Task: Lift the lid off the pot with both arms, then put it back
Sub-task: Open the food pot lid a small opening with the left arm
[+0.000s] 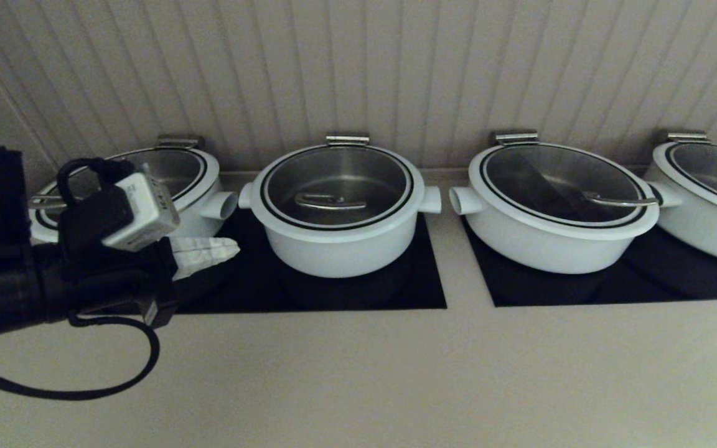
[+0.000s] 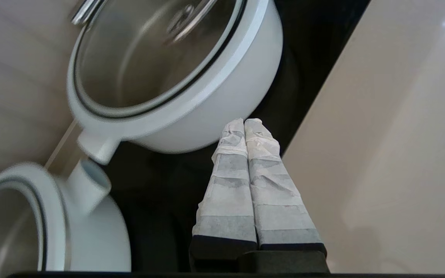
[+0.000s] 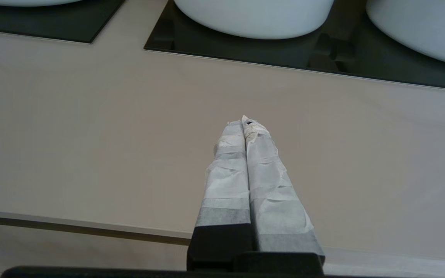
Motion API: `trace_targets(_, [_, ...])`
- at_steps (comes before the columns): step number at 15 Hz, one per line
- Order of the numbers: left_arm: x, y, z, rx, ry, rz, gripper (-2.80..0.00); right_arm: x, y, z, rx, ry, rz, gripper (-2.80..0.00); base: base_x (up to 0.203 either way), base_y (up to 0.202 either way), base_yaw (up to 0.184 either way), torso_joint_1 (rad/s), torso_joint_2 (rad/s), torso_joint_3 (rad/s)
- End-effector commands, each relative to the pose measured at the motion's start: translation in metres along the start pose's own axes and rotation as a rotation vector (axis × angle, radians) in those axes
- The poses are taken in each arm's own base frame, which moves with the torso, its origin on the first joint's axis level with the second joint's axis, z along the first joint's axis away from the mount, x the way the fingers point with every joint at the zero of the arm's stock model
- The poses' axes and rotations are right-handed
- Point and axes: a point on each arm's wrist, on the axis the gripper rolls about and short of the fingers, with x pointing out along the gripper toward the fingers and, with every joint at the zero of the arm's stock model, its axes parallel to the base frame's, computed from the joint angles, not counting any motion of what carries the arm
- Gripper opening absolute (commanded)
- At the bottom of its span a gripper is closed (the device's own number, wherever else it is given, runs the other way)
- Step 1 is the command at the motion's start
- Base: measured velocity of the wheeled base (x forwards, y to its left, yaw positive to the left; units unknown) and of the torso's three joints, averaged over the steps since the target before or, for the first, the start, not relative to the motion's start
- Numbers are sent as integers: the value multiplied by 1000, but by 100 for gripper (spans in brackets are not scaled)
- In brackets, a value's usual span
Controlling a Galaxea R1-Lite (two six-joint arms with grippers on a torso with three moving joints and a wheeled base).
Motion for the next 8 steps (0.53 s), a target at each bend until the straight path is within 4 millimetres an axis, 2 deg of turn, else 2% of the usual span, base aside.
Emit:
trace_targets(1, [17, -3, 7, 16, -12, -43, -280, 0, 0, 0, -1, 1, 1, -280, 0, 0, 0, 0, 0, 0])
trace_targets(4, [34, -12, 18, 40, -2, -62, -280, 0, 0, 0, -1, 1, 1, -280, 0, 0, 0, 0, 0, 0])
trace_targets(8, [51, -1, 25, 48, -8, -44, -280, 0, 0, 0, -1, 1, 1, -280, 0, 0, 0, 0, 0, 0])
